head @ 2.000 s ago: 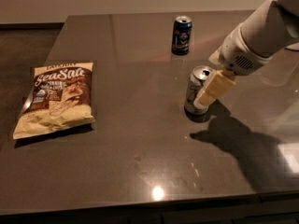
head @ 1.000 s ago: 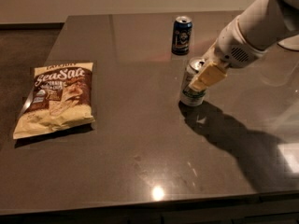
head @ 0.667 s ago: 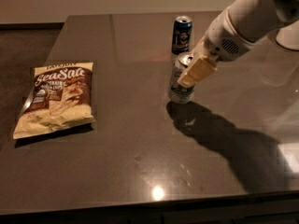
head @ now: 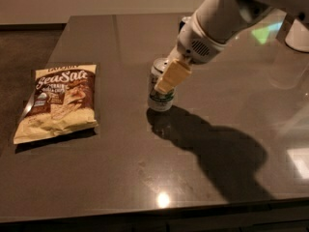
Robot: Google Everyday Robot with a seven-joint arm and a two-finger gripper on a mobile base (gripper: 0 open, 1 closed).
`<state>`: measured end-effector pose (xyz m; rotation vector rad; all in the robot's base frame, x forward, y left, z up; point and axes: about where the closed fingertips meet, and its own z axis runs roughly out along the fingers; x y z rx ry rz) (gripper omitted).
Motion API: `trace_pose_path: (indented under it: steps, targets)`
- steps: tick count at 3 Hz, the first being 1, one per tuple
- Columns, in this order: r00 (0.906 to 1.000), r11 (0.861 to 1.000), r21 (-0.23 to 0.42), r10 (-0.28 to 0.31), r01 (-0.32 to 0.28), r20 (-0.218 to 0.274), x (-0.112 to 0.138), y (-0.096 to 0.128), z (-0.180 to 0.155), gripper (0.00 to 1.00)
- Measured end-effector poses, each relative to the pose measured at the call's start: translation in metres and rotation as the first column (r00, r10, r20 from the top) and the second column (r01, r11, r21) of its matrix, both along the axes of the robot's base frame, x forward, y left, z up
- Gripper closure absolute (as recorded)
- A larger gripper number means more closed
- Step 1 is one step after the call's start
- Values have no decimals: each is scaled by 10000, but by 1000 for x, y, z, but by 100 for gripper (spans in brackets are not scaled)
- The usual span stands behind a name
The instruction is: Move 7up can near brown chip bag
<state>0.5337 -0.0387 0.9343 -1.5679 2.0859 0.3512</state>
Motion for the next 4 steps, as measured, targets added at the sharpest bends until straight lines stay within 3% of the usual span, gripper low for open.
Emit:
trace_pose_path:
  steps: [3,4]
  targets:
    - [9961,9973,80,725,-730,500,11,79,-11,100]
    - [9921,9949,-151,1006,-998,751,12,96,-15,82]
